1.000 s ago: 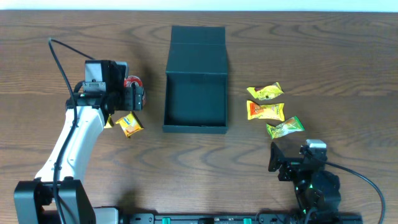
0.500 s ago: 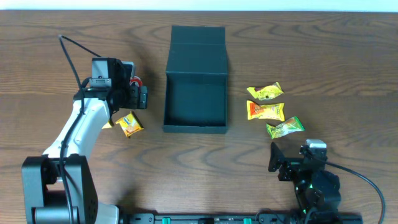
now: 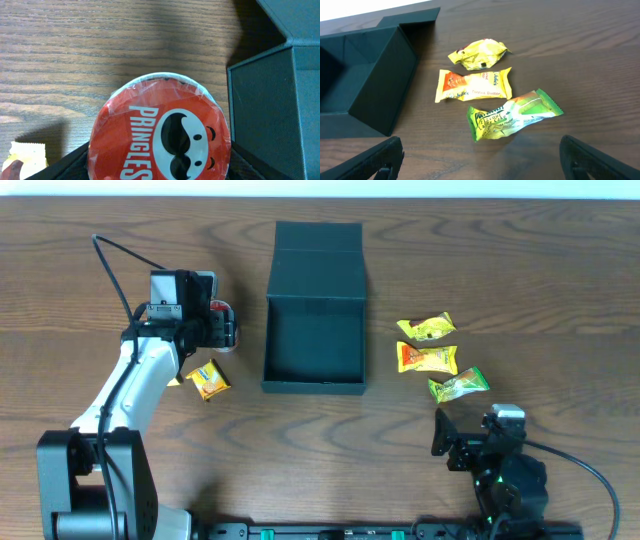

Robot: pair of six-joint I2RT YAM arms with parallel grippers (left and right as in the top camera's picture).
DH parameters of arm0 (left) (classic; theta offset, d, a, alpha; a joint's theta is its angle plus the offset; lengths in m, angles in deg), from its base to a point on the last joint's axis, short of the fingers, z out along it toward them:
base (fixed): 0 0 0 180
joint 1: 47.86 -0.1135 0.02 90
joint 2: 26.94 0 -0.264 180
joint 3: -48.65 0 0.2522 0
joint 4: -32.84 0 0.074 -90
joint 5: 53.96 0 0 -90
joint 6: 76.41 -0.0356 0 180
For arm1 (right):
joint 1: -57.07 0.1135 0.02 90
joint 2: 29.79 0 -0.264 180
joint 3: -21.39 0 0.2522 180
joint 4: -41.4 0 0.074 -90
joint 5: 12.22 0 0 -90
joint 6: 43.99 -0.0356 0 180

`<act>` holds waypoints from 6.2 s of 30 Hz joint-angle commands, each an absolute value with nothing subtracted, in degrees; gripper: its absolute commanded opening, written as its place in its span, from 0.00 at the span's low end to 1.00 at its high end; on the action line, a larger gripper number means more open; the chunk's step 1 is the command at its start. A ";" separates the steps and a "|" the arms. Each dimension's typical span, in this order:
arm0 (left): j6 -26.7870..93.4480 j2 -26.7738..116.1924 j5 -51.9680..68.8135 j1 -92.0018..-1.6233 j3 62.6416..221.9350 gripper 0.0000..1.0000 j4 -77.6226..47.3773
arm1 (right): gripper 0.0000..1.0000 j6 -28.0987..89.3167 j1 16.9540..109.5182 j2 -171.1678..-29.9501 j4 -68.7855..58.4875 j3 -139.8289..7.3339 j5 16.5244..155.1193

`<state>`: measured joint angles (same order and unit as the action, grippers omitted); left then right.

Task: Pack container
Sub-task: 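Lift the Pringles can with the left gripper over the green box, then lower the can lying down into the box and release it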

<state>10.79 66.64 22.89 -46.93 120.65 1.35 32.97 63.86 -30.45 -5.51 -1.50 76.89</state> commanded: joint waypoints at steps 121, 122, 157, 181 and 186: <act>82.04 77.48 -9.02 -32.51 132.32 0.61 2.72 | 0.99 32.31 63.86 -30.10 -5.53 -0.97 76.72; 81.08 77.13 -9.00 -32.46 132.63 0.59 2.70 | 0.99 32.31 63.86 -30.10 -5.53 -0.97 76.72; 41.82 74.23 40.57 -17.67 133.70 0.06 -14.78 | 0.99 32.31 63.86 -30.10 -5.53 -0.97 76.72; 39.61 76.59 39.39 -17.71 135.84 0.06 -20.49 | 0.99 32.31 63.86 -30.10 -5.53 -0.97 76.72; 34.89 76.00 39.11 -16.99 141.35 0.06 -20.51 | 0.99 32.31 63.86 -30.10 -5.53 -0.97 76.72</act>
